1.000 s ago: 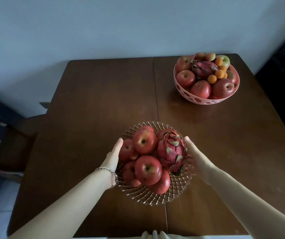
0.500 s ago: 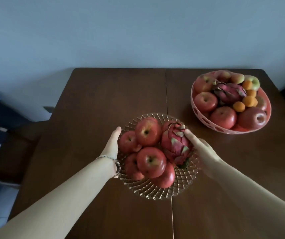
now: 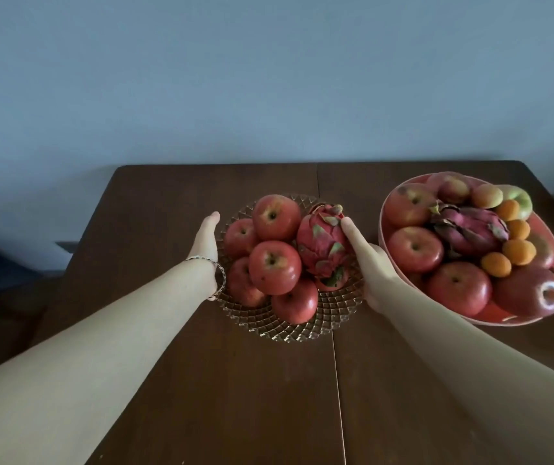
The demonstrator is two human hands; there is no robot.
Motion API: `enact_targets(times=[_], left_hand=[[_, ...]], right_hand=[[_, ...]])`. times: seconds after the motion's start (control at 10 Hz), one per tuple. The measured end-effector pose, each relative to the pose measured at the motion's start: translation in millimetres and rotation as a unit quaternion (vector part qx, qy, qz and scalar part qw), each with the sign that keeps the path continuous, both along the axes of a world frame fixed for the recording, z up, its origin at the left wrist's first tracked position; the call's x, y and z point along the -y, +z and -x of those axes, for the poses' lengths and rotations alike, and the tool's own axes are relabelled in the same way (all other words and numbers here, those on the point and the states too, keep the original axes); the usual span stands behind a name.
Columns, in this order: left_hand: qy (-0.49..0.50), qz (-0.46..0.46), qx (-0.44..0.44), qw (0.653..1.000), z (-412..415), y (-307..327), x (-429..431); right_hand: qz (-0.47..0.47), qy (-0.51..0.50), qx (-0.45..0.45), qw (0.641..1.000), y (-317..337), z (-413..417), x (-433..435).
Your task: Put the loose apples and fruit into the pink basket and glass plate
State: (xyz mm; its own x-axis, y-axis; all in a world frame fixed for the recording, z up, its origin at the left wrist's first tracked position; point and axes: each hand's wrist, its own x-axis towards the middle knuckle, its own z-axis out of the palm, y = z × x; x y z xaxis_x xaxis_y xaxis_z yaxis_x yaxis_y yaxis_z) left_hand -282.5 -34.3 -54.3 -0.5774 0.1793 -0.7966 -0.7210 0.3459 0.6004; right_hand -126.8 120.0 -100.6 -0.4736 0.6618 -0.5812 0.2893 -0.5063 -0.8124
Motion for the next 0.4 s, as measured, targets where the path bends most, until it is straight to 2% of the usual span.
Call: enact_targets(times=[0.1, 0.2, 0.3, 0.4], left_hand=[[-0.040, 0.011, 0.000, 0.999, -1, 1, 2], [-0.086, 0.028, -0.030, 0.995, -2, 7, 8], [-0.163, 0.150, -0.140, 0.965, -7, 13, 16], [-0.272, 0.224, -0.276, 0.894, -21, 30, 24]], right_hand=[[0.020, 0.010, 0.014, 1.000, 1, -3, 1], [0.000, 0.035, 0.039, 0.999, 7, -11, 5], [-0.090, 0.094, 0.113, 0.985, 24, -21, 14], [-0.212, 0.141, 0.199, 0.946, 45, -39, 24]])
